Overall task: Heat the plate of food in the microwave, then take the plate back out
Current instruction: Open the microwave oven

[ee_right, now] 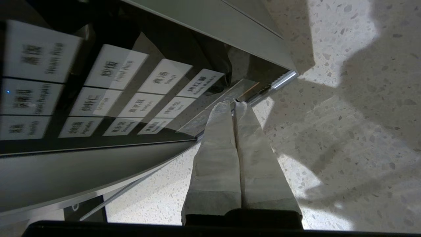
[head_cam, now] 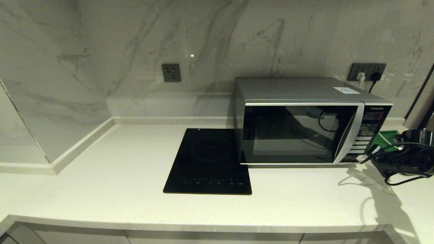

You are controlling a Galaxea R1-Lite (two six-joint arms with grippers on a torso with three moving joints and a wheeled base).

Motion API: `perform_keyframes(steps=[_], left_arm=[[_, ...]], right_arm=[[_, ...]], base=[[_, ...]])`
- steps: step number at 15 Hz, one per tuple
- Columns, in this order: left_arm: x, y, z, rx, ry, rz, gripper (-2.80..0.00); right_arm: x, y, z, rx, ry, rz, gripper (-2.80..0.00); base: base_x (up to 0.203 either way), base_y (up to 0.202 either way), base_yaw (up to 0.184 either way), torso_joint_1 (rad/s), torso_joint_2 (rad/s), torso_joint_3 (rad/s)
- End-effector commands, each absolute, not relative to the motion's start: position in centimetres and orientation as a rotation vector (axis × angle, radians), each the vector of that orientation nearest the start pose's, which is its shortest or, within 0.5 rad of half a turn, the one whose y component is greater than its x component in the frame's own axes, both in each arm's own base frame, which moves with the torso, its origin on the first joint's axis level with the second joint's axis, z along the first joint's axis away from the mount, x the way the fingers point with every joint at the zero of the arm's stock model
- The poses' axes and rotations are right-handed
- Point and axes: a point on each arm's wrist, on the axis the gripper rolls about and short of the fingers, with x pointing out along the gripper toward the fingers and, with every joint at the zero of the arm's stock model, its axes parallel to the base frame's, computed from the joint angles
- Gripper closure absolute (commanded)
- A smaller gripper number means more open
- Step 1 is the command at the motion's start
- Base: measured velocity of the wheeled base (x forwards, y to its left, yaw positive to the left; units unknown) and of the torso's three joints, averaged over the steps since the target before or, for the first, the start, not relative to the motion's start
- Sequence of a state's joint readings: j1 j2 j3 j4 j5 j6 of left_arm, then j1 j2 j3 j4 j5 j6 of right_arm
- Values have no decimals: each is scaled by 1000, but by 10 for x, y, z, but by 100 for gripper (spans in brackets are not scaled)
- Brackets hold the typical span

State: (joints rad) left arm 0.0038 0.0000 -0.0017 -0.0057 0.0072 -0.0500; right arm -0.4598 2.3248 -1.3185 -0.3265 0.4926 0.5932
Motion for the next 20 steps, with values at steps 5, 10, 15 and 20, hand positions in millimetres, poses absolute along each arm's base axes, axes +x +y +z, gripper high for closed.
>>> perform_keyframes(steps=[5, 10, 15, 20], left_arm=[[-23, 0, 76, -51, -10, 12, 0], [-23, 0, 77, -51, -8, 12, 0], [-23, 0, 77, -51, -9, 11, 0], [-23, 0, 76, -51, -9, 12, 0]], right_arm=[[400, -187, 48, 888, 604, -146, 0], [402, -187, 45, 882, 601, -148, 0], [404, -188, 37, 885, 612, -154, 0], [404, -188, 41, 882, 604, -152, 0]], base=[[0, 0, 0, 0, 0, 0], [0, 0, 0, 0, 0, 0], [0, 0, 0, 0, 0, 0], [0, 0, 0, 0, 0, 0]])
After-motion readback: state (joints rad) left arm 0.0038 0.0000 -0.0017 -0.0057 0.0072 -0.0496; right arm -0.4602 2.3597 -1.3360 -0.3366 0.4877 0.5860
